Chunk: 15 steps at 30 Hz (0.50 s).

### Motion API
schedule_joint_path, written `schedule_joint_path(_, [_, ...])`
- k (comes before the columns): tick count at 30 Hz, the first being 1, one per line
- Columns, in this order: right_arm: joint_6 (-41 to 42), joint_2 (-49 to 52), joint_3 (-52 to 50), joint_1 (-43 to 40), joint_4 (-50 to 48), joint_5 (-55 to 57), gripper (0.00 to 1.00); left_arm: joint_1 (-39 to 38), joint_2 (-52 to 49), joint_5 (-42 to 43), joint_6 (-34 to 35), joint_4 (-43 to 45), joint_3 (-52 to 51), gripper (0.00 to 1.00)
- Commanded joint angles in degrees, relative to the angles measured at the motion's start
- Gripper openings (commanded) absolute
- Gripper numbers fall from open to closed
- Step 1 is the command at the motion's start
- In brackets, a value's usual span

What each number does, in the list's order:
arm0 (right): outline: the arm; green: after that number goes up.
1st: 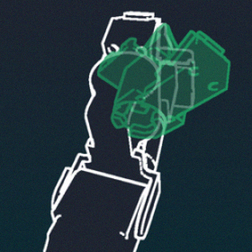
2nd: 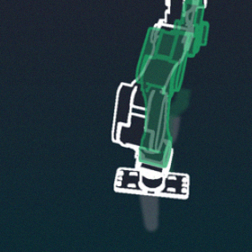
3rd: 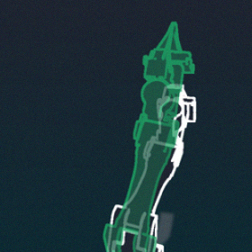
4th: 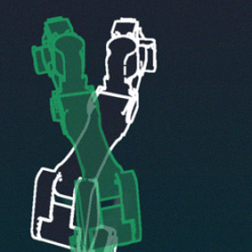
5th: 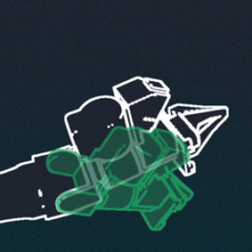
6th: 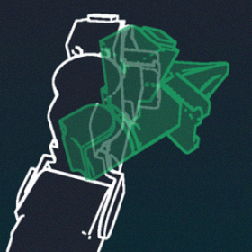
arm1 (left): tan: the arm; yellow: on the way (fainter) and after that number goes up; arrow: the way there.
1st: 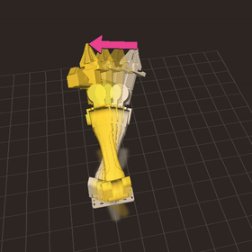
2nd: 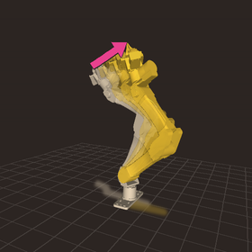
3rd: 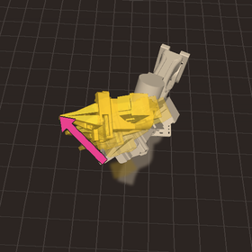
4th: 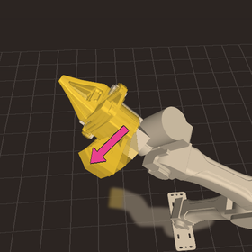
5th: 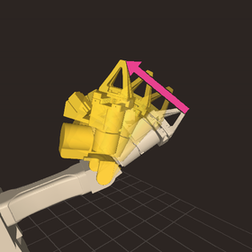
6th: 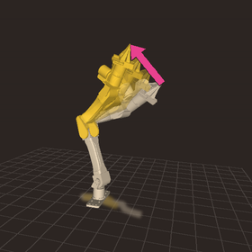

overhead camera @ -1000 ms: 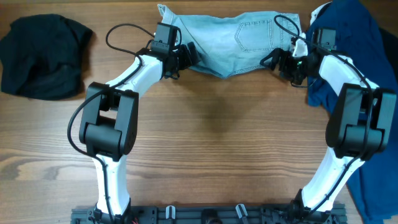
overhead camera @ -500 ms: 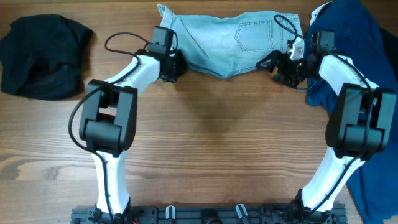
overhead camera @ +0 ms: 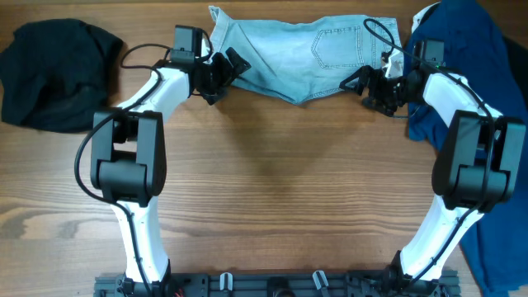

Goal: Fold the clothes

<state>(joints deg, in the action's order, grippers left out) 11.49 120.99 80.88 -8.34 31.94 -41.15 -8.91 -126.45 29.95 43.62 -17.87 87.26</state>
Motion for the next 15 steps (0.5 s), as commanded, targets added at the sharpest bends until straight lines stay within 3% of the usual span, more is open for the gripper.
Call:
schedule_joint_path(1, [-0.96, 1.05, -0.11, 0.22, -1.05, -1.40, 1.00, 0.04, -1.77, 4.00, 0.59, 2.23, -2.14, 1.00])
schedule_joint_path(6, [-2.45, 0.07, -0.11, 0.22, -2.73, -6.14, 1.00, -0.92, 6.40, 6.14, 0.33, 4.44, -2.12, 0.91])
schedule_joint_path(15, [7.26, -2.34, -0.11, -1.75, -8.66, -1.25, 1.00, -0.94, 9.75, 4.59, 0.11, 3.04, -2.14, 0.98])
